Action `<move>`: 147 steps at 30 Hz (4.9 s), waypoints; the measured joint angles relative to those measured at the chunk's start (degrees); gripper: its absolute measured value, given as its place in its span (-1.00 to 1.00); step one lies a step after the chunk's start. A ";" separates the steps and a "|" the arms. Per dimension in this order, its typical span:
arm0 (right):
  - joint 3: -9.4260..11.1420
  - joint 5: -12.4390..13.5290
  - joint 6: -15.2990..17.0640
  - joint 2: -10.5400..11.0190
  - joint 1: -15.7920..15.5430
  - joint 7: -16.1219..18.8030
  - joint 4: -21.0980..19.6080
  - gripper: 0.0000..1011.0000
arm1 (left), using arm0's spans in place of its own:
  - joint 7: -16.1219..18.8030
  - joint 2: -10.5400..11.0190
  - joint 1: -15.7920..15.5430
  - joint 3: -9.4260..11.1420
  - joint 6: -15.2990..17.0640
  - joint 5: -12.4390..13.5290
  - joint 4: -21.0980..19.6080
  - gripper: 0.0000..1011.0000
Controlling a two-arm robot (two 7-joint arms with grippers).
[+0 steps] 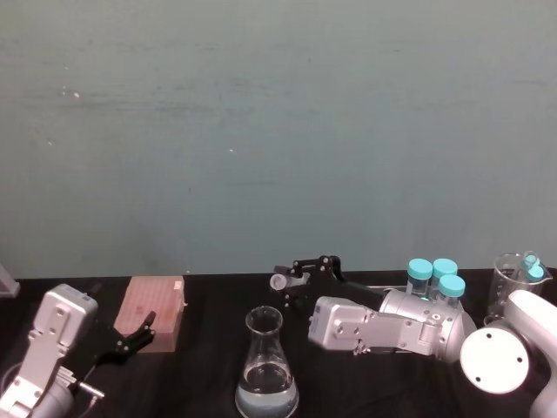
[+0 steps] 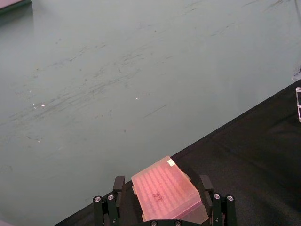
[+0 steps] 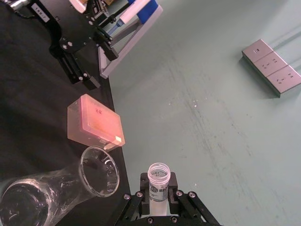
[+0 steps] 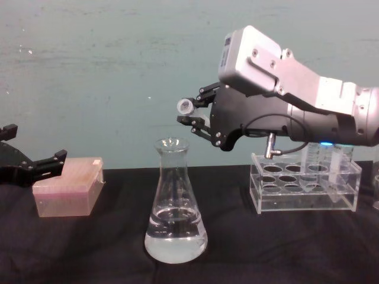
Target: Pour the liquid from the test tube into the beaker using one hand.
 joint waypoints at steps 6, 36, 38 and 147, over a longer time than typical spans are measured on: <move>-0.69 -1.28 -0.44 0.33 0.09 -0.40 -0.34 -0.56 | 0.00 0.00 0.00 0.00 0.00 0.00 0.00 0.98; -3.64 -10.57 -1.48 2.27 0.82 -6.08 -2.49 -0.56 | 0.00 0.00 0.00 0.00 0.00 0.00 0.00 0.98; -3.85 -11.14 -1.48 2.45 0.89 -6.34 -2.63 -0.56 | 0.00 0.00 0.00 0.00 0.00 0.00 0.00 0.98; -14.44 -27.87 -0.41 5.04 7.65 -14.61 -2.82 -0.56 | 0.00 0.00 0.00 0.00 -0.01 0.00 0.00 0.98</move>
